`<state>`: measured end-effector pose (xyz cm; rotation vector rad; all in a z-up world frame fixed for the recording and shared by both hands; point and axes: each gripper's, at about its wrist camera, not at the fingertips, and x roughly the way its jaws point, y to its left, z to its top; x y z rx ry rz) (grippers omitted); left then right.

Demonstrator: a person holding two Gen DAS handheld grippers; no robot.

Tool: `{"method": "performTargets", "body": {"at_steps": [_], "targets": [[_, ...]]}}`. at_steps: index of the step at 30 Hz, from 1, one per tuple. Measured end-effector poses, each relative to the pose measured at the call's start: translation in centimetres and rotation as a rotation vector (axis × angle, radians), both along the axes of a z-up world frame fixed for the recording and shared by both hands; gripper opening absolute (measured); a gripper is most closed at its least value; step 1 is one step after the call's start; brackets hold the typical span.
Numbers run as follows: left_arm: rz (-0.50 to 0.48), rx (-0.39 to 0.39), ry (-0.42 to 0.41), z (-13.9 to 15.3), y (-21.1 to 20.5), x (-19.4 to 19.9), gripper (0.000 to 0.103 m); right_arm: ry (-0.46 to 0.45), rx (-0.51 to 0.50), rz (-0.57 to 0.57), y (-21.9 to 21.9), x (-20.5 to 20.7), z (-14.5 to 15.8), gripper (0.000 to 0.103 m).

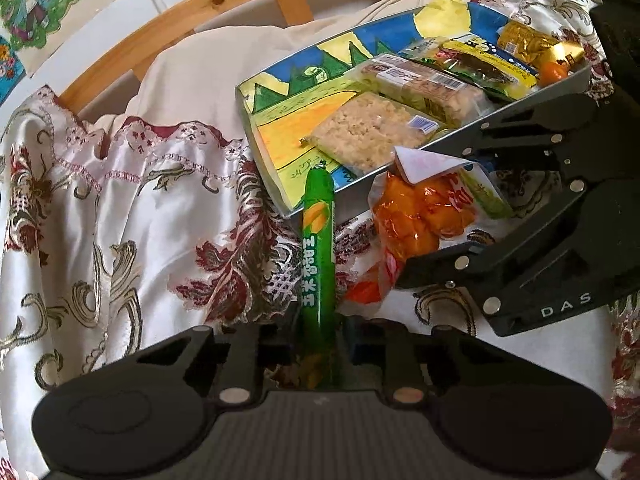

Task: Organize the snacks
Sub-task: 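Close the left gripper on the green tube while the right gripper grasps the orange-candy bag, then lift the green tube and orange-candy bag and carry both over the tray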

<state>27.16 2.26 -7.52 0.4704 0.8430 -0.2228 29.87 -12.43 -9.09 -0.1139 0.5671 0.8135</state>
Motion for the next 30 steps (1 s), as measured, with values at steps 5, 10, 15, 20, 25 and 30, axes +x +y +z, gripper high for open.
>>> {"method": "performTargets", "body": {"at_steps": [5, 10, 15, 20, 25, 30], "targets": [[0.041, -0.057, -0.003, 0.2, 0.4, -0.5, 0.021, -0.005, 0.012, -0.006, -0.2, -0.3, 0.2, 0.063], [0.079, -0.074, 0.019, 0.5, 0.0, -1.0, 0.020, -0.002, 0.004, -0.012, -0.3, -1.0, 0.7, 0.063], [0.139, -0.103, 0.046, 1.2, -0.6, -1.9, 0.020, 0.022, -0.010, -0.017, -0.8, -2.0, 1.5, 0.063], [0.235, -0.165, 0.098, 2.0, -1.4, -2.9, 0.018, 0.031, -0.032, -0.049, -2.2, -3.7, 2.8, 0.062], [0.309, -0.256, 0.141, 2.6, -2.0, -4.2, 0.018, 0.058, -0.036, -0.115, -5.0, -5.6, 3.6, 0.062], [0.313, -0.251, 0.148, 2.9, -3.1, -5.1, 0.019, 0.096, -0.018, -0.197, -7.6, -6.9, 4.0, 0.062]]}}
